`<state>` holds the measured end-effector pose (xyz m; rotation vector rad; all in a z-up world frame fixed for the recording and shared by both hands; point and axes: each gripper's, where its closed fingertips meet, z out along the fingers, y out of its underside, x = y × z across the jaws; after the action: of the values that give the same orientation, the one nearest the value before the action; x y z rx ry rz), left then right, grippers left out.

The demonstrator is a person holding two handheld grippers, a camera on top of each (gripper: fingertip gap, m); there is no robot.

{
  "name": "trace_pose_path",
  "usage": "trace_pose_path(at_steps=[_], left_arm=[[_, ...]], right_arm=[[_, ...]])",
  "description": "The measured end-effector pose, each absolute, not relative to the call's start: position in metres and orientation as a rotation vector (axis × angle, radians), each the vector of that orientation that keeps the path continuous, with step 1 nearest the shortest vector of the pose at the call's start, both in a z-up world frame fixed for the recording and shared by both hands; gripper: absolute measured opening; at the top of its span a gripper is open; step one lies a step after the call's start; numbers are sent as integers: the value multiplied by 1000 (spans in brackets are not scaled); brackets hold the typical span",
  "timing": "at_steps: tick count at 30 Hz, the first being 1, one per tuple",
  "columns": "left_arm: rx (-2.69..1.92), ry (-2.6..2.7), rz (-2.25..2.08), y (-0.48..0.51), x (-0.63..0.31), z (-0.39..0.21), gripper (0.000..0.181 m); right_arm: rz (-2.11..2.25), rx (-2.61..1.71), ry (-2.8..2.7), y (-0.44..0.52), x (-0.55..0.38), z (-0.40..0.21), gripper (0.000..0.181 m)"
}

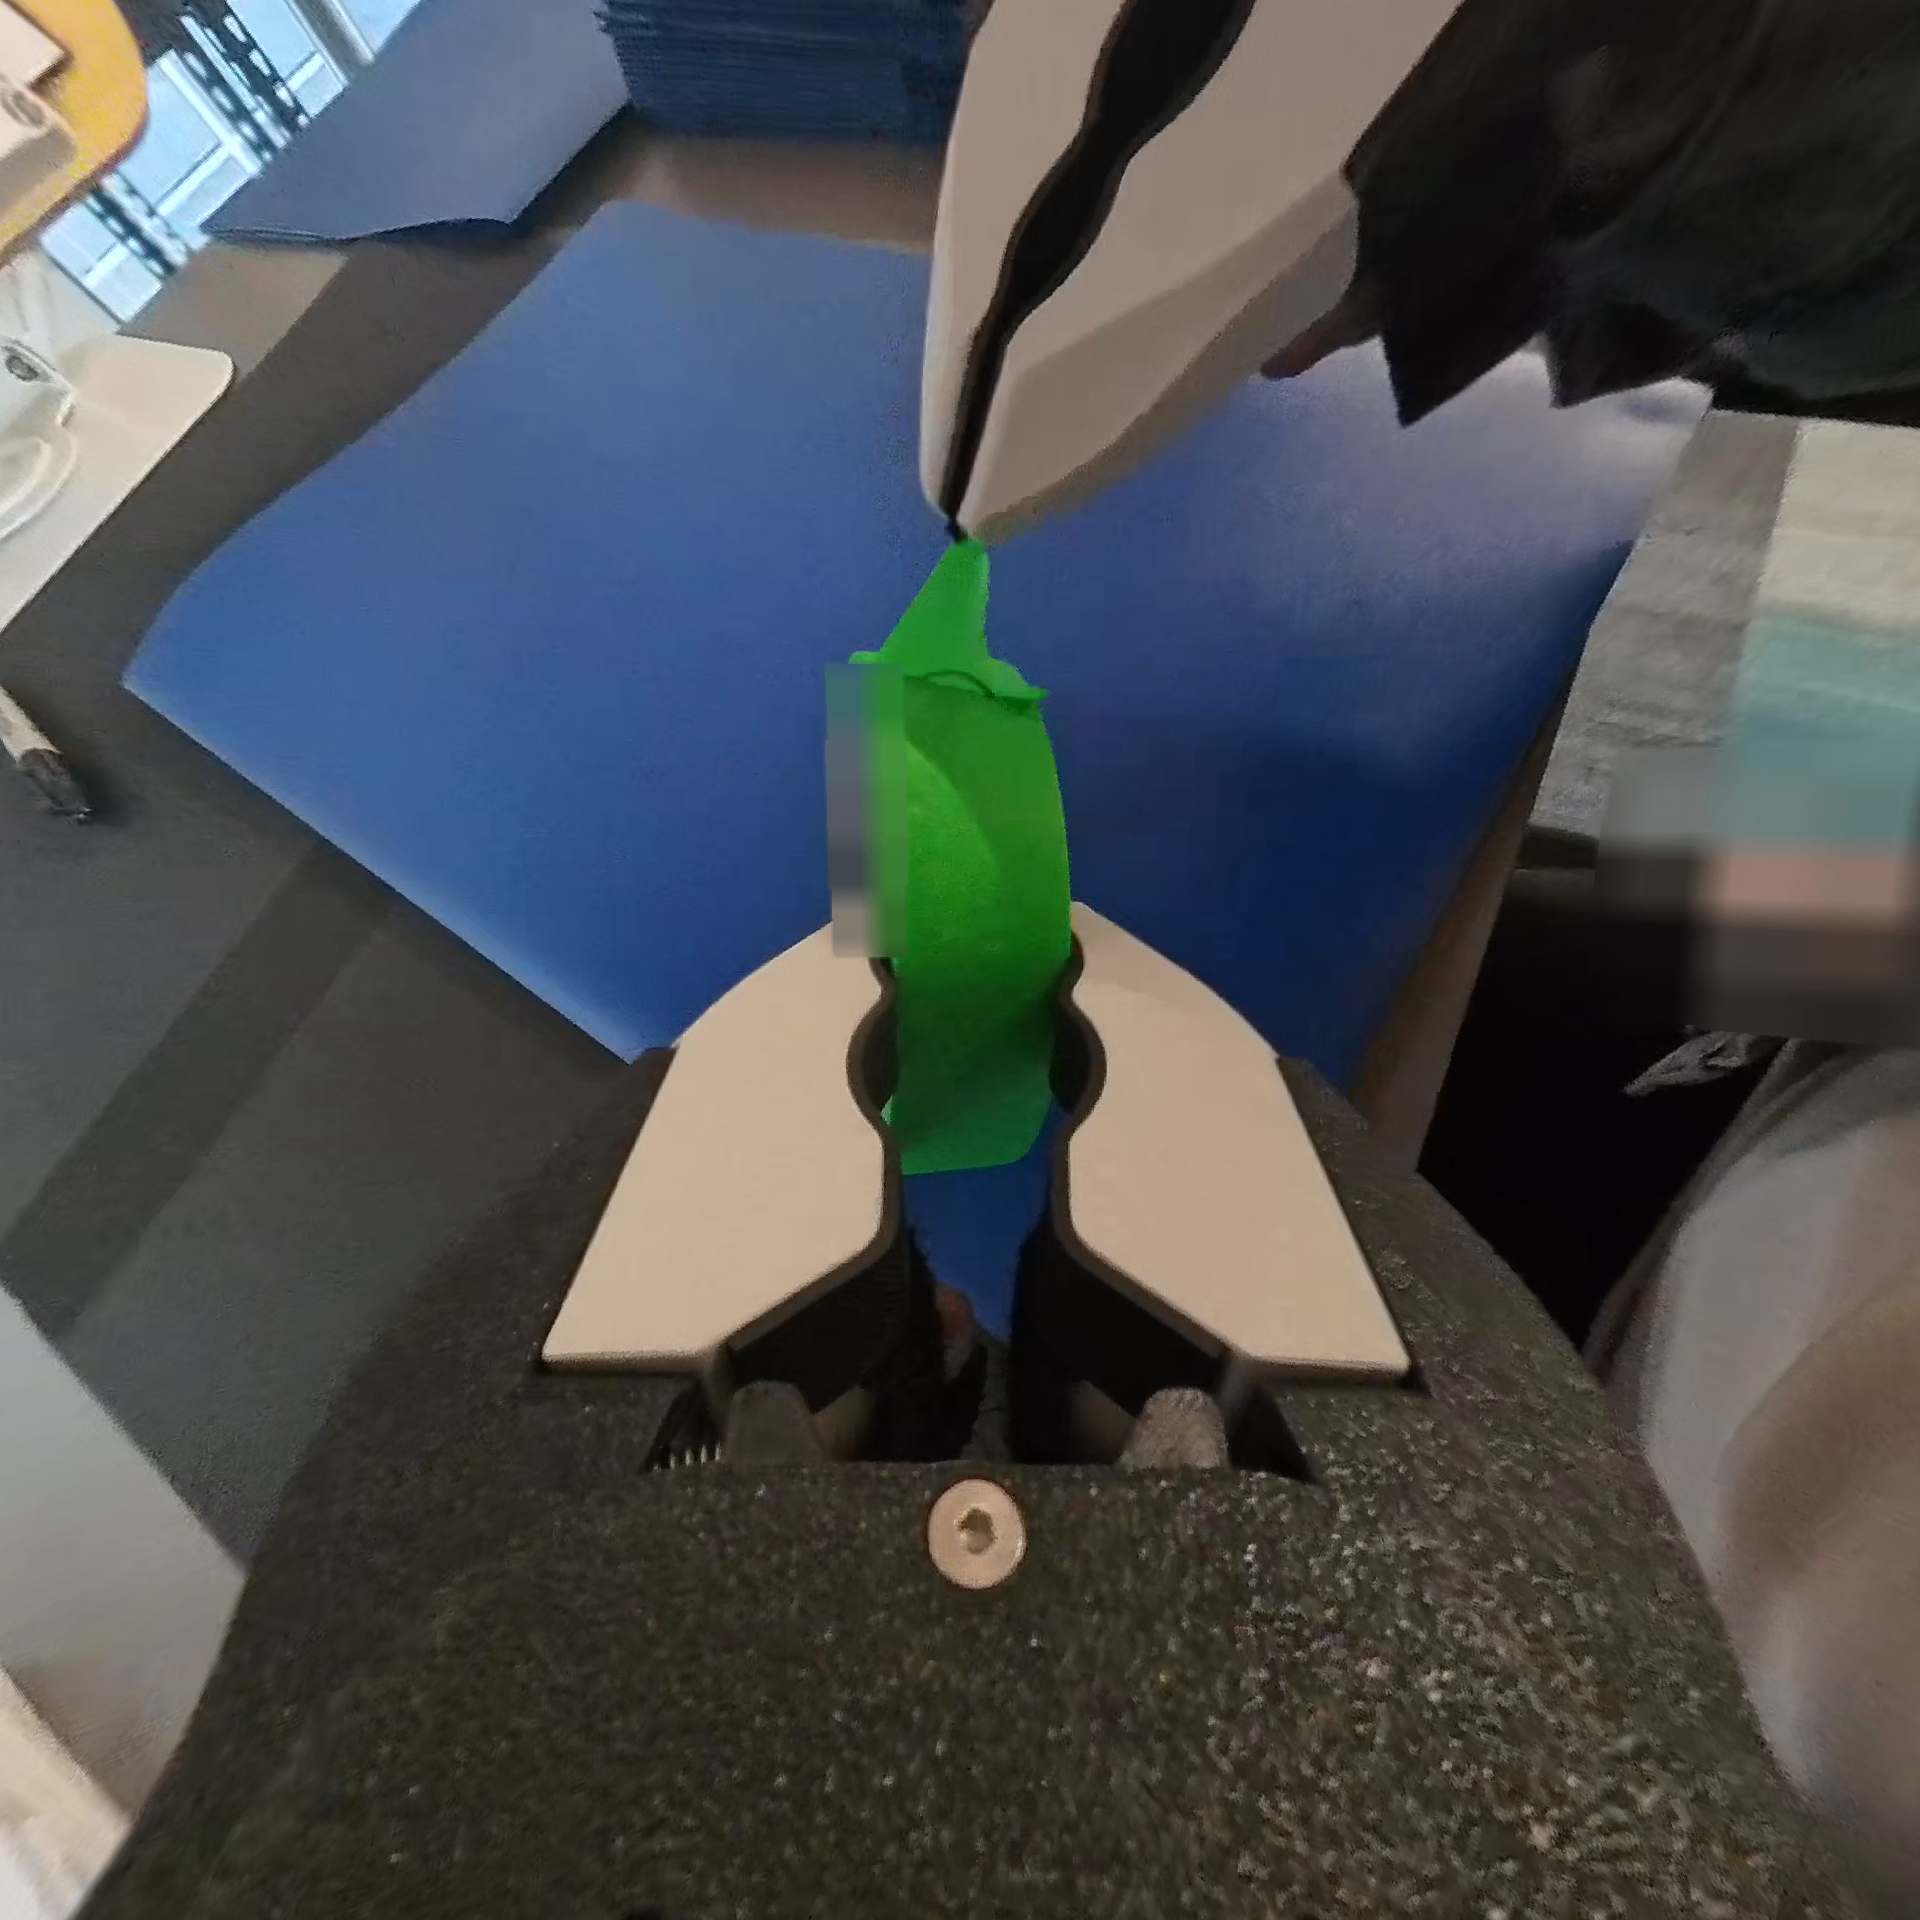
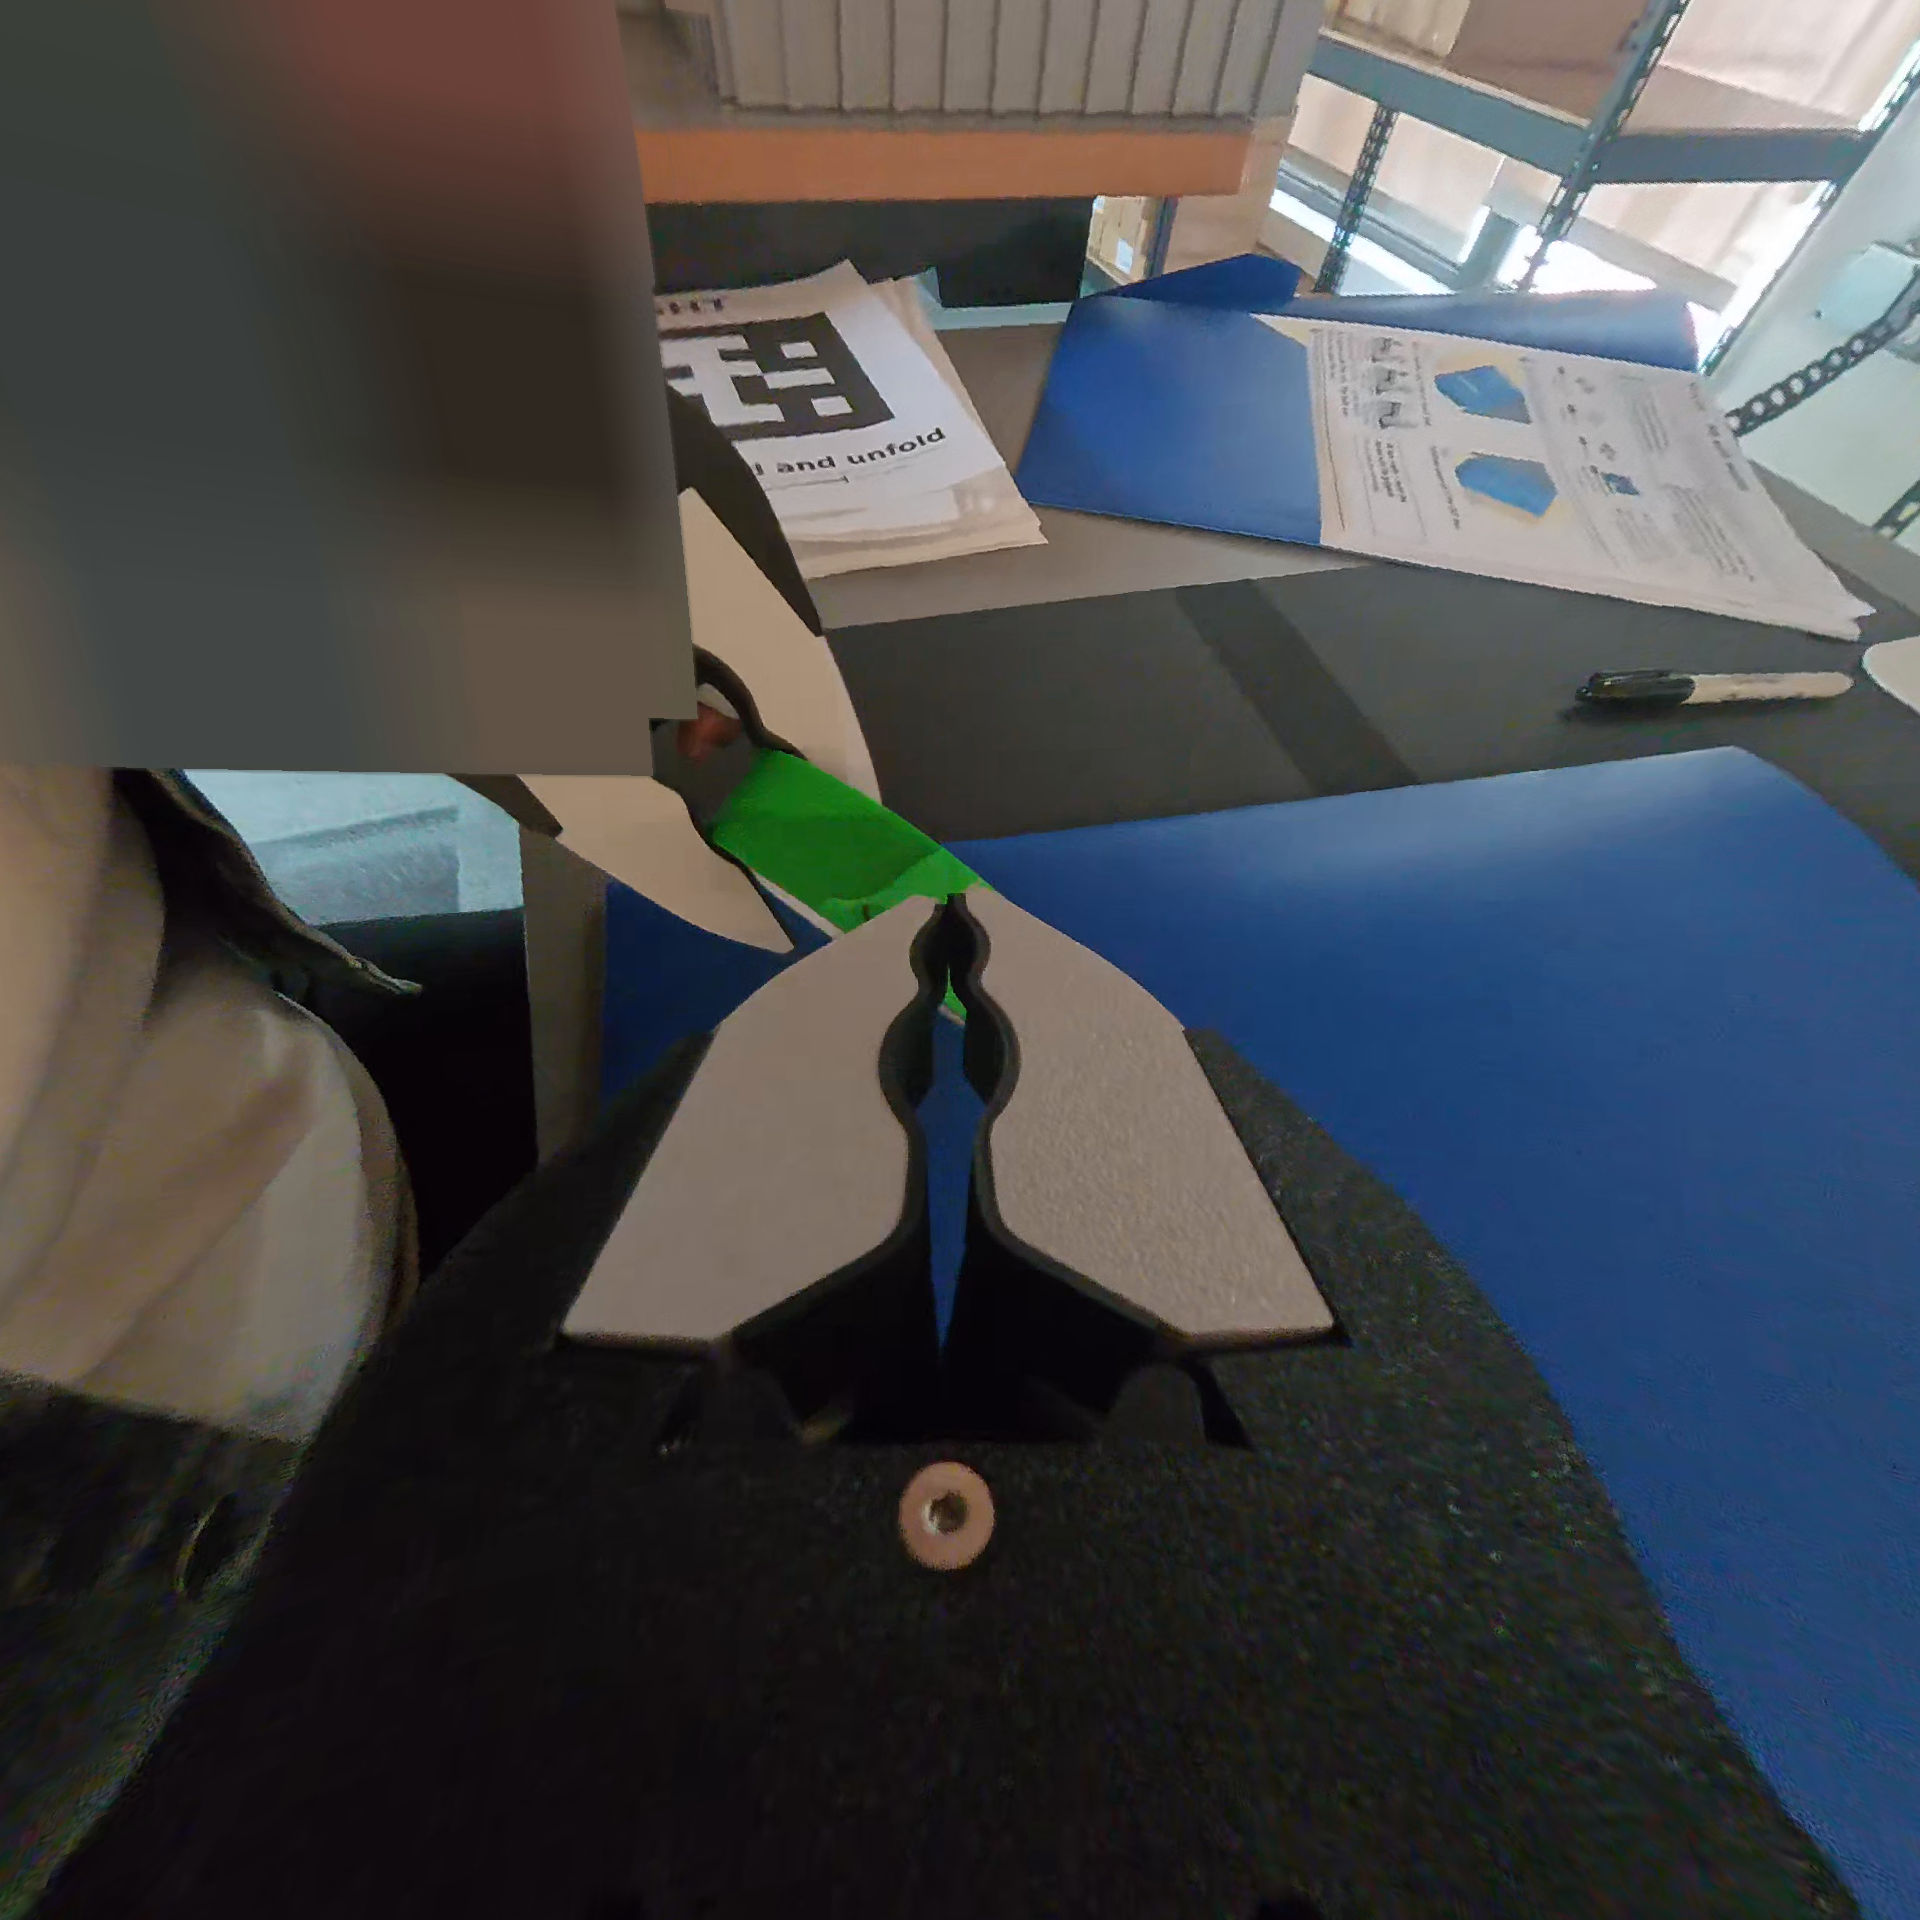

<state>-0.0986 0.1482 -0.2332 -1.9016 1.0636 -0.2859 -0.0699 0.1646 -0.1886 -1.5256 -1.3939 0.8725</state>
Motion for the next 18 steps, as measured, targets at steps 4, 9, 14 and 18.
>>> trace_pose_path(at_steps=[4, 9, 14, 18], left_arm=[[-1881, 1068, -306, 147, -101, -234, 27], [-1805, 1100, -352, 142, -104, -235, 27], [-1758, 1107, -422, 138, -110, -236, 27], [-1715, 1127, -466, 135, -116, -238, 27]], right_arm=[[887, -1545, -1382, 169, -69, -191, 0], [907, -1582, -1364, 176, -65, -195, 0], [890, -1632, -1329, 191, -60, -200, 0], [845, -1674, -1321, 207, -58, -208, 1]])
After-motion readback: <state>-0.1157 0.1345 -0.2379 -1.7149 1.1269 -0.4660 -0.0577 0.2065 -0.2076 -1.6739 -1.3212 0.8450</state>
